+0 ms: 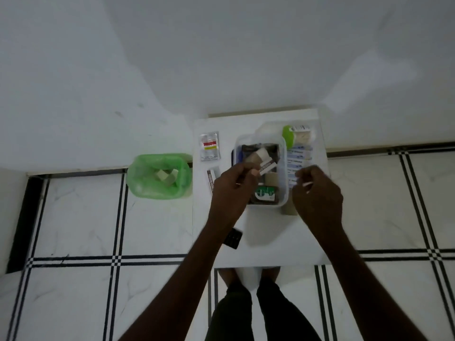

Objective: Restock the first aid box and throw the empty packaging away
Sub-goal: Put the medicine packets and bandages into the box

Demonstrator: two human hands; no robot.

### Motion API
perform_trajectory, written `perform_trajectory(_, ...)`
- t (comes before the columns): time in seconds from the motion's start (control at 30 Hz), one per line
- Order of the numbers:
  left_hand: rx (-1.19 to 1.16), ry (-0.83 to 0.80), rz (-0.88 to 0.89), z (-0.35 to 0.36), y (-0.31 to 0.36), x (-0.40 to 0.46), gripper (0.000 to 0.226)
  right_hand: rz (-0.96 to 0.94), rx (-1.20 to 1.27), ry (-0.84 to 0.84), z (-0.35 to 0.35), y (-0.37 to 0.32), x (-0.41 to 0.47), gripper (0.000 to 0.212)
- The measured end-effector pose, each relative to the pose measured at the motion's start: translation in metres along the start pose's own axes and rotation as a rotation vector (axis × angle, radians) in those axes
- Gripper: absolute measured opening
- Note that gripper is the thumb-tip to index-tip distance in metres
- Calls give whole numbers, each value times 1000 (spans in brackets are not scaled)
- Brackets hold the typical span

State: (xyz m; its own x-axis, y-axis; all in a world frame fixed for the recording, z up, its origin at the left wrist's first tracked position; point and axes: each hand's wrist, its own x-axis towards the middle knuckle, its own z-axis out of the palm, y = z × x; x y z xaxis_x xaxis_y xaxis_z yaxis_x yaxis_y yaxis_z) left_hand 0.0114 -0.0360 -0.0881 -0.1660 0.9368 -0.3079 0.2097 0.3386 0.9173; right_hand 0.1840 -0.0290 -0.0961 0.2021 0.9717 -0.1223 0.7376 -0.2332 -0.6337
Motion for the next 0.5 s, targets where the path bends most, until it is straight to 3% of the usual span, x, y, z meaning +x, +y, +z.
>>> perform_trajectory(0.1,139,171,146,6,-14,-21,16,-72,-149,-117,29,43,-21,51)
perform_trajectory(0.2,194,304,161,5,-37,-39,16,-184,-245,-218,54,67,-30,76)
perform_trajectory(0.3,328,333,163,6,-63,-52,13,-210,-249,-198,61,77,-25,78)
perform_trajectory(0.4,565,218,126,6,-96,-57,14,-231,-242,-179,58,80,-18,74)
perform_trajectory(0.5,827,-43,120,4,-128,-54,46,-280,-283,-129,53,82,-17,63)
